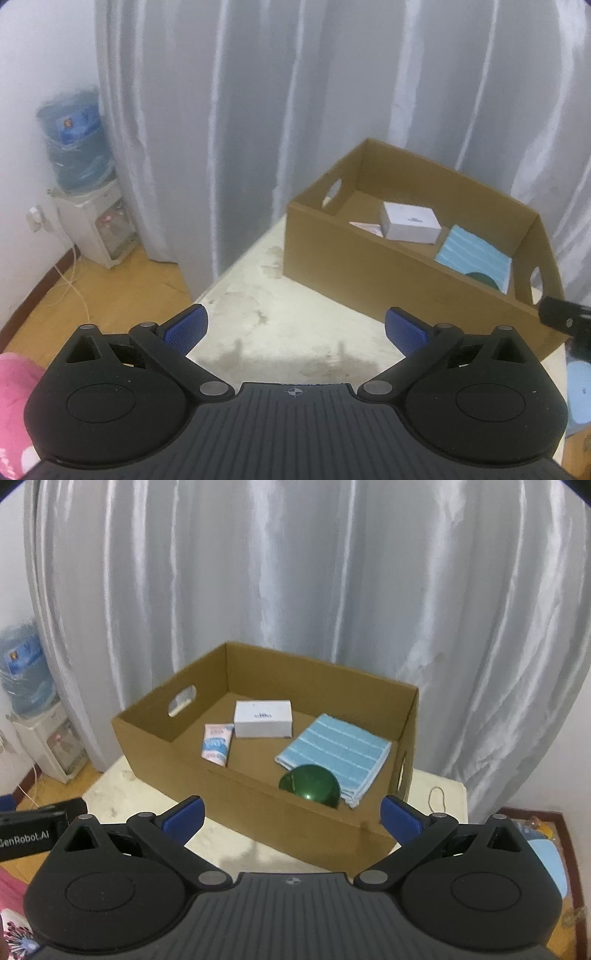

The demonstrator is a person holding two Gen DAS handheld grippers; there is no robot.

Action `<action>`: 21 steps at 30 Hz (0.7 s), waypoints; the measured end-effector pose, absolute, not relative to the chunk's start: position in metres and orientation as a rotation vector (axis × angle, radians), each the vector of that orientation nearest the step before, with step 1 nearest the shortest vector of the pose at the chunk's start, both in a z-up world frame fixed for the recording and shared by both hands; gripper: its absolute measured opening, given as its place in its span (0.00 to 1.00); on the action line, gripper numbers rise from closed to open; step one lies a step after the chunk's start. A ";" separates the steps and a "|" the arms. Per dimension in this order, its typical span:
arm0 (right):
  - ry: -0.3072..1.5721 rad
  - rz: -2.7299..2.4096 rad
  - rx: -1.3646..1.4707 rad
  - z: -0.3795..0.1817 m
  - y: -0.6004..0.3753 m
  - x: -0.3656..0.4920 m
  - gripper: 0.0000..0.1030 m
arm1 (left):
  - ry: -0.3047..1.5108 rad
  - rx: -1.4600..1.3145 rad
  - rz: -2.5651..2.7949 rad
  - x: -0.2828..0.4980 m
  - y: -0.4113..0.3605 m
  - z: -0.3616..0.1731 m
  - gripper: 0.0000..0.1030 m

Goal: Organize objects

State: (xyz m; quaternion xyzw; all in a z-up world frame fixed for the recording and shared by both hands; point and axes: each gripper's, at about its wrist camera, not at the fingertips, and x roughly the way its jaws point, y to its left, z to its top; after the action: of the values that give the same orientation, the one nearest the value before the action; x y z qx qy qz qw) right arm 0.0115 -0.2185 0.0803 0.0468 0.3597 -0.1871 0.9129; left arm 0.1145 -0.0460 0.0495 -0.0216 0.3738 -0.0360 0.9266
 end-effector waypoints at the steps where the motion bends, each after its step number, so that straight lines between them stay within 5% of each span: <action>1: 0.746 -0.395 0.099 0.078 -0.219 0.013 1.00 | 0.773 -0.042 -0.083 0.117 -0.048 0.049 1.00; 21: 0.774 -0.525 0.234 0.057 -0.235 0.037 1.00 | 0.823 0.005 -0.289 0.161 -0.066 0.042 1.00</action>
State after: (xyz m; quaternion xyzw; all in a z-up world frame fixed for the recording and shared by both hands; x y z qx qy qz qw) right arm 0.0365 -0.2352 0.0571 0.1127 0.3721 -0.2523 0.8861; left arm 0.1605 -0.0656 0.0416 0.0024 0.3985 -0.1399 0.9065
